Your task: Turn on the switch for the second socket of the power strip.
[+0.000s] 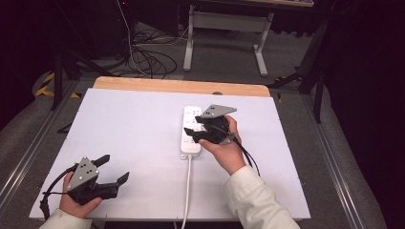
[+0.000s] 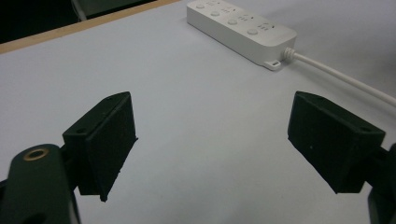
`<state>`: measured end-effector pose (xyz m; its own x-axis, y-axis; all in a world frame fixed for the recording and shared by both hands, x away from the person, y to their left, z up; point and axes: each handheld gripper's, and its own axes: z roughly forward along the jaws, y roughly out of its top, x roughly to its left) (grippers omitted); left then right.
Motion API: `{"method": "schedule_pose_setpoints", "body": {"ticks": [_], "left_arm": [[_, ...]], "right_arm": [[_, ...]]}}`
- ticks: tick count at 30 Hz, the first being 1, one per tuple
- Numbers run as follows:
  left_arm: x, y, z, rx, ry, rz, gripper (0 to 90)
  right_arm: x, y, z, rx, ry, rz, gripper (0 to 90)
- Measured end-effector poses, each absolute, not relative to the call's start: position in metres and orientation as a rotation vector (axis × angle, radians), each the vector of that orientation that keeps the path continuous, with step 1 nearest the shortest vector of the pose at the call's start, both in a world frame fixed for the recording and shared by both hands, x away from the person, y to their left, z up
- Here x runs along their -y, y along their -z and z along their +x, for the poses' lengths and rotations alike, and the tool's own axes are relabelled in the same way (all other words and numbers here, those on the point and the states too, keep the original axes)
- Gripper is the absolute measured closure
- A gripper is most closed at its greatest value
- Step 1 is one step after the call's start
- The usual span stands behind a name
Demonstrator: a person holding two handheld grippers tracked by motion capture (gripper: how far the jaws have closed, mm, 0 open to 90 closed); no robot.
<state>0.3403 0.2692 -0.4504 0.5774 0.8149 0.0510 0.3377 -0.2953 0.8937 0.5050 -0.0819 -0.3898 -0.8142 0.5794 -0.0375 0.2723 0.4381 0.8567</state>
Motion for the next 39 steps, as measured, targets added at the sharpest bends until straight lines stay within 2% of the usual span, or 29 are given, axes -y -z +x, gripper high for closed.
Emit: {"method": "schedule_pose_setpoints", "body": {"ticks": [6, 17, 27, 39], "left_arm": [[-0.269, 0.45, 0.34, -0.934, -0.645, 1.878, 15.8], [-0.268, 0.451, 0.34, -0.937, -0.646, 1.878, 15.9], [-0.268, 0.45, 0.34, -0.938, -0.651, 1.871, 15.9], [-0.267, 0.45, 0.339, -0.938, -0.644, 1.867, 15.9]], "right_arm": [[0.096, 0.384, 0.492, -2.358, -1.333, 0.741, 29.3], [0.138, 0.383, 0.468, -2.306, -1.462, 0.806, 20.6], [0.165, 0.39, 0.439, -2.293, -1.464, 0.775, 16.7], [0.2, 0.422, 0.422, -2.299, -1.492, 0.852, 10.7]]}}
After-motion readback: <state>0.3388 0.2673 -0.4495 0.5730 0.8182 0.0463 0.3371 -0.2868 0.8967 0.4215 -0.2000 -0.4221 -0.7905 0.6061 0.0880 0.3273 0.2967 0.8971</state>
